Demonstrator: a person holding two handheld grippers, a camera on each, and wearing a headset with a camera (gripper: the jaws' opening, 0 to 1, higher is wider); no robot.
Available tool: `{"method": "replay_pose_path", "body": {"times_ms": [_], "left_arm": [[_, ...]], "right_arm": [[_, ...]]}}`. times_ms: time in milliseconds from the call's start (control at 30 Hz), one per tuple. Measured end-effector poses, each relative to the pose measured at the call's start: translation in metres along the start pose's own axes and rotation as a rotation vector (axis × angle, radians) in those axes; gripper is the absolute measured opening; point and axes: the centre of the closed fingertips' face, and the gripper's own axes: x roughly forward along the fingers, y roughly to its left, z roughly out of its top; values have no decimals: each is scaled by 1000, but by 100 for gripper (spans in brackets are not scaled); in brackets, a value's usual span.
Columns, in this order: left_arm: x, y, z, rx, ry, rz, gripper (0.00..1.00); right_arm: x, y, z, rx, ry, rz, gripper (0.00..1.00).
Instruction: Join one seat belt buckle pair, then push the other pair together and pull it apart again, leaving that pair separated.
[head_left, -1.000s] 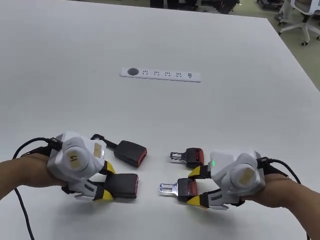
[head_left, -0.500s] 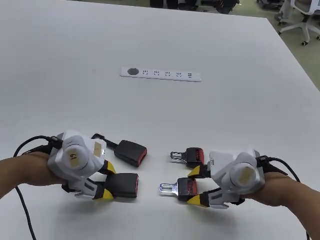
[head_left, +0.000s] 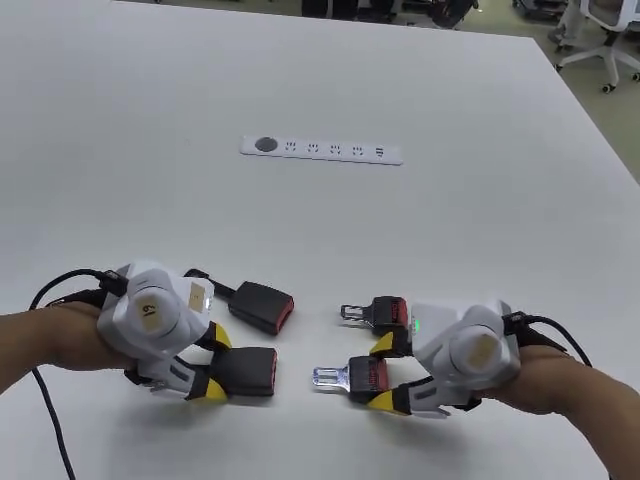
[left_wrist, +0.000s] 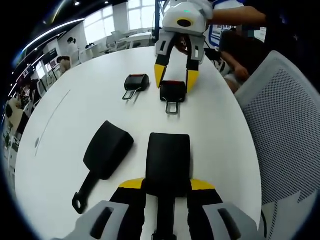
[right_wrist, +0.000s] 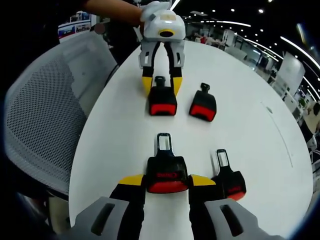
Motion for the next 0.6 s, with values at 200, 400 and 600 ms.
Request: {"method": "replay_pose_path", "body": {"times_ms": [200, 400, 600], "left_arm": [[0, 1, -1, 1, 0, -1, 33], [-1, 0, 0, -4, 3, -1, 33], [0, 1, -1, -4, 7, -2, 33]], "right_arm": [[6, -2, 7, 9, -8, -2, 30], [10, 0, 16, 13, -19, 2, 30], [13, 1, 20, 30, -23, 2, 30]]}}
